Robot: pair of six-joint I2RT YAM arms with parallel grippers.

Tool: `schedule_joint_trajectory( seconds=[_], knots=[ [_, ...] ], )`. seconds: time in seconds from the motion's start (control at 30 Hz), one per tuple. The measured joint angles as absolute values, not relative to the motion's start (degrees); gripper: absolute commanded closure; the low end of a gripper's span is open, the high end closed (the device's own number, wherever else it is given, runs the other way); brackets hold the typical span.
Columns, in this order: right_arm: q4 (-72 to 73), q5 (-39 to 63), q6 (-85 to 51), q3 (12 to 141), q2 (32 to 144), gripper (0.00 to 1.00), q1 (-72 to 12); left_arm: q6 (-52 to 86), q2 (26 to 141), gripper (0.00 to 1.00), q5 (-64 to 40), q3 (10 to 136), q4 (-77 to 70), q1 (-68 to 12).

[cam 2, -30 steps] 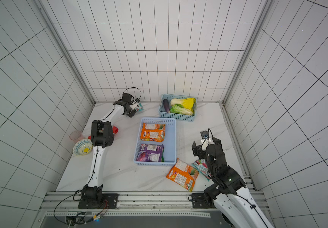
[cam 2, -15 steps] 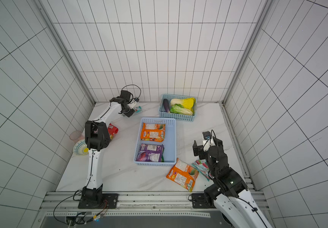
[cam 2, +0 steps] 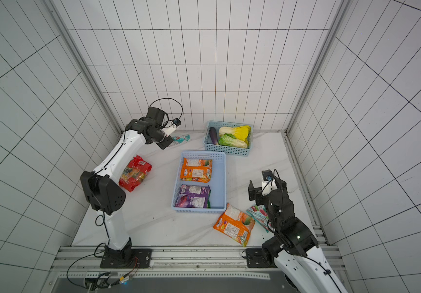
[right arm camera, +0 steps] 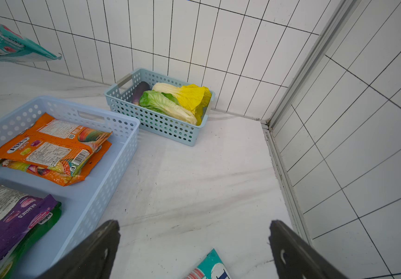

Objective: Put the candies in the basket
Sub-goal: Place the candy in the basket.

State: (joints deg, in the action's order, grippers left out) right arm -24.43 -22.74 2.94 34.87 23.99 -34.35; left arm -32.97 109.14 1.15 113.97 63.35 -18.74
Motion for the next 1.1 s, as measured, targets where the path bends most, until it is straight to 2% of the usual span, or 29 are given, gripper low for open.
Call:
schedule_joint_trajectory(
  seconds=[0.3, 0.53, 0.73, 1.1],
  knots=[
    [-24.21, -23.27, 3.36, 34.52, 24.16, 0.01, -33.69, -35.27, 105.36, 1.0, -0.49, 109.78, 60.77, -28.91],
    [-24.16, -23.51, 3.46, 34.52, 24.21, 0.01, -33.32, -35.86, 106.04, 1.0, 0.6, 104.12, 56.86, -33.61],
    [-24.14, -23.64, 3.46, 34.5, 24.21, 0.01, -32.97, -36.14, 106.78, 1.0, 3.09, 98.19, 52.75, -34.2],
    [-24.03, -23.68, 3.46, 34.48, 24.21, 0.01, -32.95, -32.77, 112.18, 0.98, 7.66, 96.14, 47.86, -34.39]
  ],
)
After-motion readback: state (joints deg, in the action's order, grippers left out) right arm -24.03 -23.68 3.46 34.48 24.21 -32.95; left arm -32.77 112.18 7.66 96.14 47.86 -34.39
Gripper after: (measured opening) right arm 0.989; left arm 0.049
